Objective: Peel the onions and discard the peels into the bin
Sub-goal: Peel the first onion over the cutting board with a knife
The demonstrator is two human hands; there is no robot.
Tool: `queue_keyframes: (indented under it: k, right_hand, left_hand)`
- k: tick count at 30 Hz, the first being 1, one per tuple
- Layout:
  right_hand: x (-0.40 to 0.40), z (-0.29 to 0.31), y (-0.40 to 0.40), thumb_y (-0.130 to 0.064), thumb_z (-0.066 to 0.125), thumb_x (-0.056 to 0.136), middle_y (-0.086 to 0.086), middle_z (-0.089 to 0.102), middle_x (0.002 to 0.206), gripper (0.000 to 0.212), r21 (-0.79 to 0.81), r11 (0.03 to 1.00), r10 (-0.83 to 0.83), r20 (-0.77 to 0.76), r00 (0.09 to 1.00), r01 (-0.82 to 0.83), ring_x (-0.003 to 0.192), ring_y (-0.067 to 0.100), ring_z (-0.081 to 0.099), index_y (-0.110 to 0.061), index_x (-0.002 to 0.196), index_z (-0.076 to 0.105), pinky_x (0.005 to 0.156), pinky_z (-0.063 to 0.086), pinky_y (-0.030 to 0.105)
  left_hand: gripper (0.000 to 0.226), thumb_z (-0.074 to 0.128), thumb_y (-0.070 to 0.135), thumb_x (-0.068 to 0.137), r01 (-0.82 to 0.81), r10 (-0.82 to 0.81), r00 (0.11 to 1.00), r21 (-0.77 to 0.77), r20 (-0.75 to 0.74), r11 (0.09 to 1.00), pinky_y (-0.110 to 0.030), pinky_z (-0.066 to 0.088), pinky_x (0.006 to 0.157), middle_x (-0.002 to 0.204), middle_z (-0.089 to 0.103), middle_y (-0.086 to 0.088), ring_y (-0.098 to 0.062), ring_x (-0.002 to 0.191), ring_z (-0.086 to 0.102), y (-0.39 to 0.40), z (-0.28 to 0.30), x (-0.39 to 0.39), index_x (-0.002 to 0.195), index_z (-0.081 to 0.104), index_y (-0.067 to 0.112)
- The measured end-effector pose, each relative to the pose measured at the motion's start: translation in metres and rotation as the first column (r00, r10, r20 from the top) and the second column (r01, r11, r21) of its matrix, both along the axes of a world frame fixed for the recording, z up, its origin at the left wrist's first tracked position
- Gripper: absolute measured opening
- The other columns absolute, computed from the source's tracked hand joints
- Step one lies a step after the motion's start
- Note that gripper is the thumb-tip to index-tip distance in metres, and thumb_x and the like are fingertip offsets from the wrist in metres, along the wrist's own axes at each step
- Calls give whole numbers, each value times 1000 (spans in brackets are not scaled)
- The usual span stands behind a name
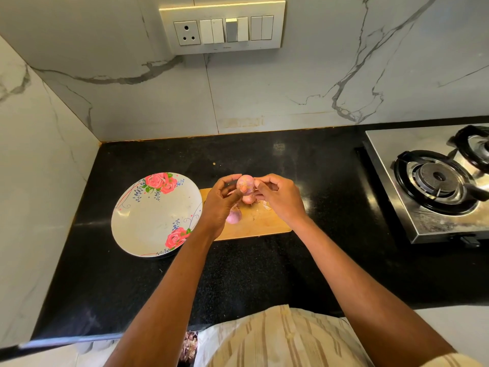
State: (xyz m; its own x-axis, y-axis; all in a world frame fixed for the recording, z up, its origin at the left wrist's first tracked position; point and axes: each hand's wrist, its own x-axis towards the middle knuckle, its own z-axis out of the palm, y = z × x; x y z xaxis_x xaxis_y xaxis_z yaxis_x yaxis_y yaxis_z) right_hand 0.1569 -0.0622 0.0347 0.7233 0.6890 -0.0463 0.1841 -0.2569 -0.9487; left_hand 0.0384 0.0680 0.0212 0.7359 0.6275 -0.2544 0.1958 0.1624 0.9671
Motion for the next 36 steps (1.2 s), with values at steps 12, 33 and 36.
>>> queue_keyframes:
  k: [12, 33, 36]
  right_hand:
    - [1, 0, -1, -26, 67, 98, -3, 77, 94, 18, -31, 999, 33, 78, 996, -30, 84, 6, 75, -13, 108, 75, 82, 63, 40]
    - [-2, -7, -3, -28, 75, 92, -12, 75, 90, 10, 13, 998, -69, 20, 997, 69, 88, 7, 71, -22, 99, 78, 83, 60, 34]
    - [-2, -9, -3, -26, 74, 93, -11, 75, 89, 7, 2, 996, -86, 46, 995, 86, 87, 8, 72, -22, 98, 77, 82, 61, 34]
  left_hand:
    - [48, 75, 34, 87, 22, -21, 999, 23, -28, 999, -41, 50, 108, 130, 67, 8, -13, 120, 64, 0, 1, -2, 131, 58, 28]
    - [47, 75, 34, 89, -33, 34, 998, 22, -58, 999, -24, 49, 95, 127, 65, 11, -7, 115, 61, -7, 0, 0, 132, 58, 30]
    - [47, 76, 32, 87, -50, 50, 997, 7, -56, 999, -21, 47, 90, 125, 65, 11, -5, 114, 61, -11, 1, 1, 131, 58, 29]
